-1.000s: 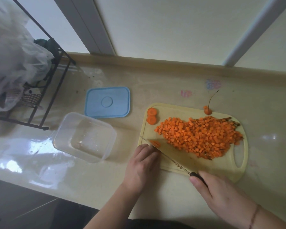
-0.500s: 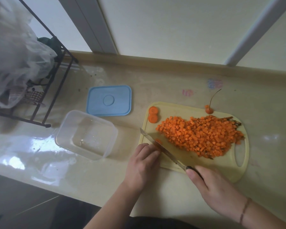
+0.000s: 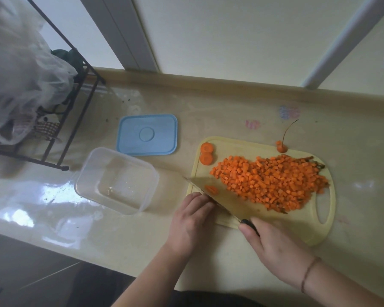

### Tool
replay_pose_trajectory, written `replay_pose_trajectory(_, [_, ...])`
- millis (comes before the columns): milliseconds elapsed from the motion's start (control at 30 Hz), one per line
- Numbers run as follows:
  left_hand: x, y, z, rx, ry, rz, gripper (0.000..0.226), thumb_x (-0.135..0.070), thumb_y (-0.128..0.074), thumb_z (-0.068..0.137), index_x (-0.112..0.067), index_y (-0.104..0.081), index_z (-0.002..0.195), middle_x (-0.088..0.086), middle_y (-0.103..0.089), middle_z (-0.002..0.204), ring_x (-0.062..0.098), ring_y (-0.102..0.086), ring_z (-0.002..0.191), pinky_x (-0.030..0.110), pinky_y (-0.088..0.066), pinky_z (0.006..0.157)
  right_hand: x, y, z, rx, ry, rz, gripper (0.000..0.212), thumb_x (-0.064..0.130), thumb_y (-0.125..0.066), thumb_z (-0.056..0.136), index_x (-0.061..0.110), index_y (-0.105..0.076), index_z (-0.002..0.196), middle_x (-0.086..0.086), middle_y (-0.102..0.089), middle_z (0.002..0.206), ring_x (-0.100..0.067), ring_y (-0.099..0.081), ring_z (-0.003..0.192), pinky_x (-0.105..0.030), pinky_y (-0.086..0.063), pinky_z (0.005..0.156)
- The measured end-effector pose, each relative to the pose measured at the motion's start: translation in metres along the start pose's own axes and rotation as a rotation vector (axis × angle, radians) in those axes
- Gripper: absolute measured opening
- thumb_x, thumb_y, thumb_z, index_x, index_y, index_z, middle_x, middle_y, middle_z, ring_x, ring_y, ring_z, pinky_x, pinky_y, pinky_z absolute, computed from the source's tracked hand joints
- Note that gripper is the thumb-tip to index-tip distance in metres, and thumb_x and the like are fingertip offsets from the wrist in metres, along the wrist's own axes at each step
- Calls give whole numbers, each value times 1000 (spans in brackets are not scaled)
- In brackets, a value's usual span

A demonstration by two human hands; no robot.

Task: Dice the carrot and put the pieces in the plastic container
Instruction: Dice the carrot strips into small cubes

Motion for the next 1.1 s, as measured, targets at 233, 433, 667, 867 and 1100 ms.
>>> replay_pose_trajectory(233, [-2,3,-3,-24,9,9,12,-6,-71,93,-5,-74,105,4,-60,107,29,-60,97,35,-52,85,-13,6,-4,-15,-33,186,67,77,-17,86,21,-47,68,-7,-54,60,-14,-52,55,-38,-42,57])
replay_pose_trajectory(433, [-2,6,0,-19,22,-23,28,-22,-46,107,-9,-71,106,1,-65,107,26,-60,92,37,-52,77,-7,12,-17,-25,-5,105,63,78,-17,86,24,-40,63,-2,-55,67,-12,-51,54,-32,-38,54])
replay_pose_trajectory(667, [2,4,1,-31,47,-9,20,-14,-56,102,-5,-74,104,4,-68,106,26,-62,91,36,-53,78,-13,7,-25,-19,-17,35,67,81,-7,83,26,-42,69,2,-55,60,-11,-54,59,-41,-46,61])
replay_pose_trajectory(867, [3,3,-1,-48,30,-10,15,-9,-63,97,-5,-75,105,3,-68,108,24,-62,94,33,-52,84,3,-3,-2,11,-9,0,62,76,-3,84,28,-40,70,2,-53,61,-14,-55,58,-38,-46,57])
replay_pose_trajectory(1100, [2,7,3,-72,89,-9,13,-12,-61,92,-7,-73,95,2,-66,97,23,-60,85,35,-52,74,0,6,-5,-23,-38,181,70,81,-15,82,20,-47,68,-8,-56,65,-14,-54,60,-35,-43,60])
Point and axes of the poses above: each hand's wrist, its own z-axis towards the middle knuckle, its own y-axis out of the back of the hand, x = y × z, the point moved 10 cm from there along z, towards the middle knuckle
